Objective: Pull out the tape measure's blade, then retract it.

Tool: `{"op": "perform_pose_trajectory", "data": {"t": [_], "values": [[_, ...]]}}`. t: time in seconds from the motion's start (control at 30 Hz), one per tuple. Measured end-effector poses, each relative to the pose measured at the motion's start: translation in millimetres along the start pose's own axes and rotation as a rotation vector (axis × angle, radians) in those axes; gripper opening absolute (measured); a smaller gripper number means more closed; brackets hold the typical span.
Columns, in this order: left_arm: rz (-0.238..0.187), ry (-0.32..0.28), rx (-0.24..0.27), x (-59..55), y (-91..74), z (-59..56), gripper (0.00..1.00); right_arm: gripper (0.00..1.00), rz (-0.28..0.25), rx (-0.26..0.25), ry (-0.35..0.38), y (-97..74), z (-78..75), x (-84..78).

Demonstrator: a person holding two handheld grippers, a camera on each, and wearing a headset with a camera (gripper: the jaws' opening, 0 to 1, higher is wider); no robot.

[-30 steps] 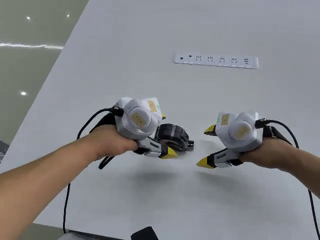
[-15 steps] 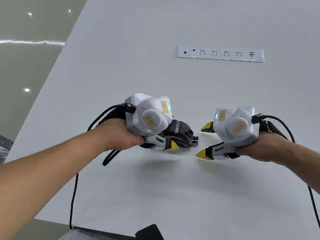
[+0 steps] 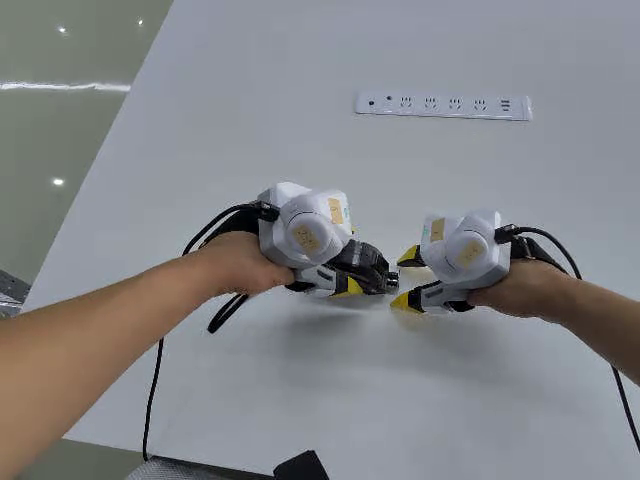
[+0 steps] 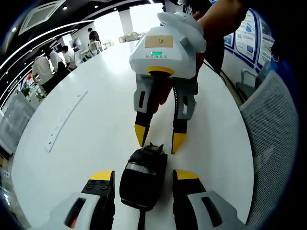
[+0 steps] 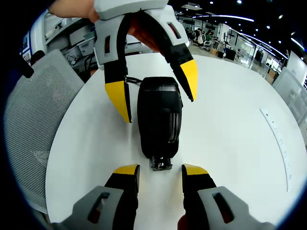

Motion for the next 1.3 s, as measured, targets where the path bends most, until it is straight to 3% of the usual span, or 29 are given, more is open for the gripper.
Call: {"op": "perform_pose_trajectory", "data": {"t": [0.63, 0.77, 1.3], "values": [[0.001, 0.041, -0.032, 3.4, 6.3, 4.0, 0.34, 0.22, -0.02, 0.021, -0.037, 3.8, -1.4, 2.7], [0.007, 0.05, -0.035, 3.1, 5.6, 4.1, 0.33, 0.15, -0.024, 0.018, -0.041, 5.2, -2.8, 3.9], [0.028, 0.066, -0.061, 5.8, 5.1, 5.1, 0.31, 0.13, -0.02, 0.022, -0.055, 4.4, -2.1, 3.7]]}}
Point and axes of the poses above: the centre of the closed fingertips' face, and the gripper's own axes: y roughly forward along the fingers, z roughly to its left, x roughly out of its top, the point moved 9 cm from there along -y, roughly backward along the fingers, and after that the axes turned 2 degrees about y, right-handed, at the moved point
